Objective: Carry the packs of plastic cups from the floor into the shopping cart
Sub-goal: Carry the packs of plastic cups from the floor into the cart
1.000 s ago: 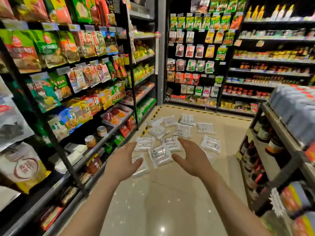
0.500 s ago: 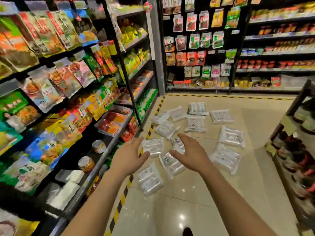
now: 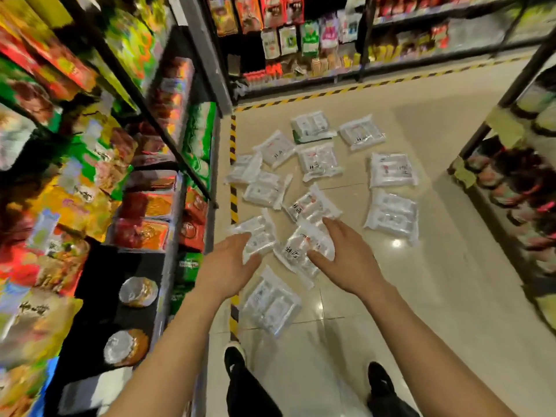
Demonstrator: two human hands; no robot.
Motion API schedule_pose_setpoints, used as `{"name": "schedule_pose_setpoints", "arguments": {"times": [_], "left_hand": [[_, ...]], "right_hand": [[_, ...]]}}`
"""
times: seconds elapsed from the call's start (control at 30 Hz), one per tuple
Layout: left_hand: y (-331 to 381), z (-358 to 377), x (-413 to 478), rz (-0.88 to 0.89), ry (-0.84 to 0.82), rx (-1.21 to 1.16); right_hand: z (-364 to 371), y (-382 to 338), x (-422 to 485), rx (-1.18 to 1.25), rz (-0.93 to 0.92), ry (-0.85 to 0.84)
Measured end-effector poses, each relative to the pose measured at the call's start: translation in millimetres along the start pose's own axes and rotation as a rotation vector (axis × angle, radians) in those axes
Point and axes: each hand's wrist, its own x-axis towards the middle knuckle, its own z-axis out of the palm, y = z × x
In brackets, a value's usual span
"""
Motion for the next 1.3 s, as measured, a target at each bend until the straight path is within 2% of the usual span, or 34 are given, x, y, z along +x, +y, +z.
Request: {"name": "schedule_pose_setpoints", "arguments": {"times": [0.13, 0.27, 0.5, 0.93, 1.13, 1.3], "left_hand": [[-58, 28, 77, 0.13, -0.174, 0.062], [-108, 75, 130, 0.164, -0.319, 0.075], [-189, 212, 194, 0.208, -0.327, 0.049], [-349, 534, 290, 0.2, -0.434, 0.129], [-405, 628, 304, 0.011, -0.427, 0.043], [-418, 661, 316, -0.042, -0.454, -0.108]], "right_hand": [[81, -11, 16, 0.043, 0.224, 0.055], [160, -13, 22, 0.127, 0.418, 0.026], [321, 19, 26, 0.268, 0.685, 0.14], [675, 183, 58, 0.245, 0.909, 0.003], [761, 233, 49, 0.263, 1.003, 0.001], [785, 242, 54, 0.556, 1.014, 0.056]]}}
